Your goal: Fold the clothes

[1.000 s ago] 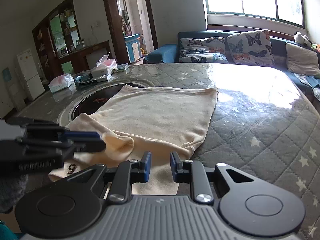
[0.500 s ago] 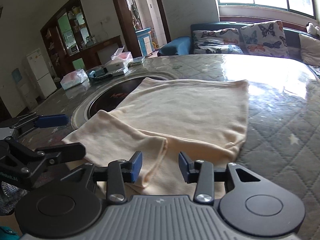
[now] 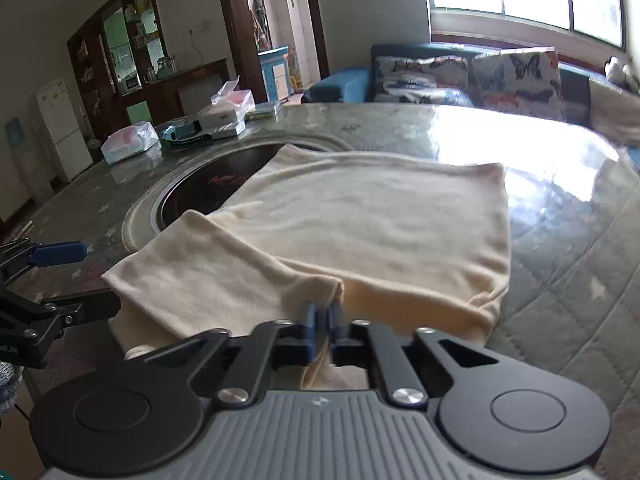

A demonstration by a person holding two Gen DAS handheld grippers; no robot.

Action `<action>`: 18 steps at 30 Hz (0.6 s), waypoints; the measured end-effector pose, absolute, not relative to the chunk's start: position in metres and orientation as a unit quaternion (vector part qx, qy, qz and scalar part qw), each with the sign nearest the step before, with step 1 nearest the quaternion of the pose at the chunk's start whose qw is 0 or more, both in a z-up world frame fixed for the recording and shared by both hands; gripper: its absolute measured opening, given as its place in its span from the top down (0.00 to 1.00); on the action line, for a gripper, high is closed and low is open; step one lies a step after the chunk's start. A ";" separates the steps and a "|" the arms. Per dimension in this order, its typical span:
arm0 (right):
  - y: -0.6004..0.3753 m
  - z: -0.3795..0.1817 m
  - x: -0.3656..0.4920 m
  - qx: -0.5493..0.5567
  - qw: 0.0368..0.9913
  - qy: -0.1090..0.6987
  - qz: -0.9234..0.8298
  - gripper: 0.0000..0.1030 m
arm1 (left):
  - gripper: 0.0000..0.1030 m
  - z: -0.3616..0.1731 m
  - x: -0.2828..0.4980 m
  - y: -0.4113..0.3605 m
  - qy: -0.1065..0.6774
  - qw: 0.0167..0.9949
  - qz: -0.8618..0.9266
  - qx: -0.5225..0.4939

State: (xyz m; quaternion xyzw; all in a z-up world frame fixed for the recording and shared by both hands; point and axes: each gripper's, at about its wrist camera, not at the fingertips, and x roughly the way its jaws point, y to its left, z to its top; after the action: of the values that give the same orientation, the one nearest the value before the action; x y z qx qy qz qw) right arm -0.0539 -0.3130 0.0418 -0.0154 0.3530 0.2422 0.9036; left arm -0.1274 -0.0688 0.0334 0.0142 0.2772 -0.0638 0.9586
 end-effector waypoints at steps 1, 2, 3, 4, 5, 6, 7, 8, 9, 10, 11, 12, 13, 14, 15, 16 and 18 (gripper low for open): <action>-0.313 0.046 -0.055 -0.017 0.906 0.348 0.242 0.96 | 0.00 0.032 -0.127 -0.069 0.276 0.959 -0.061 0.020; -0.314 0.050 -0.057 -0.018 0.908 0.342 0.241 0.96 | 0.00 0.030 -0.127 -0.069 0.275 0.959 -0.059 0.027; -0.314 0.054 -0.058 -0.020 0.910 0.337 0.242 0.96 | 0.00 0.029 -0.128 -0.069 0.274 0.960 -0.058 0.034; -0.315 0.058 -0.059 -0.024 0.912 0.330 0.241 0.96 | 0.00 0.027 -0.128 -0.070 0.272 0.960 -0.056 0.040; -0.315 0.063 -0.061 -0.026 0.915 0.323 0.239 0.96 | 0.00 0.025 -0.128 -0.071 0.272 0.960 -0.053 0.045; -0.316 0.068 -0.062 -0.028 0.918 0.318 0.238 0.96 | 0.00 0.024 -0.127 -0.071 0.273 0.959 -0.049 0.050; -0.317 0.073 -0.063 -0.029 0.920 0.312 0.237 0.96 | 0.00 0.022 -0.126 -0.071 0.275 0.959 -0.045 0.054; -0.319 0.078 -0.064 -0.031 0.922 0.306 0.236 0.96 | 0.00 0.020 -0.125 -0.071 0.277 0.958 -0.040 0.057; -0.320 0.083 -0.064 -0.033 0.923 0.302 0.235 0.96 | 0.00 0.018 -0.125 -0.071 0.277 0.958 -0.036 0.058; -0.321 0.088 -0.065 -0.035 0.925 0.296 0.234 0.96 | 0.00 0.017 -0.125 -0.070 0.277 0.959 -0.032 0.059; -0.322 0.092 -0.066 -0.037 0.927 0.293 0.232 0.96 | 0.00 0.017 -0.125 -0.069 0.277 0.959 -0.029 0.059; -0.324 0.097 -0.067 -0.040 0.929 0.287 0.230 0.96 | 0.00 0.016 -0.125 -0.069 0.277 0.959 -0.029 0.059; -0.326 0.100 -0.068 -0.041 0.930 0.284 0.228 0.96 | 0.00 0.016 -0.125 -0.068 0.277 0.959 -0.029 0.060; -0.327 0.103 -0.069 -0.041 0.932 0.281 0.226 0.96 | 0.00 0.016 -0.125 -0.069 0.276 0.959 -0.029 0.063; -0.330 0.107 -0.071 -0.042 0.934 0.278 0.221 0.96 | 0.00 0.015 -0.126 -0.069 0.274 0.959 -0.028 0.069; -0.333 0.110 -0.072 -0.043 0.936 0.274 0.216 0.96 | 0.00 0.015 -0.126 -0.070 0.273 0.959 -0.025 0.075; -0.338 0.112 -0.073 -0.041 0.937 0.275 0.209 0.96 | 0.00 0.013 -0.127 -0.070 0.273 0.958 -0.021 0.081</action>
State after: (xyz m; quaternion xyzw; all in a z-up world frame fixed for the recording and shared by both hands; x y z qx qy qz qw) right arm -0.0731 -0.3381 0.1116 -0.0408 0.2754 0.2089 0.9375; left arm -0.1268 -0.0702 0.0133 0.0810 0.2725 -0.0215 0.9585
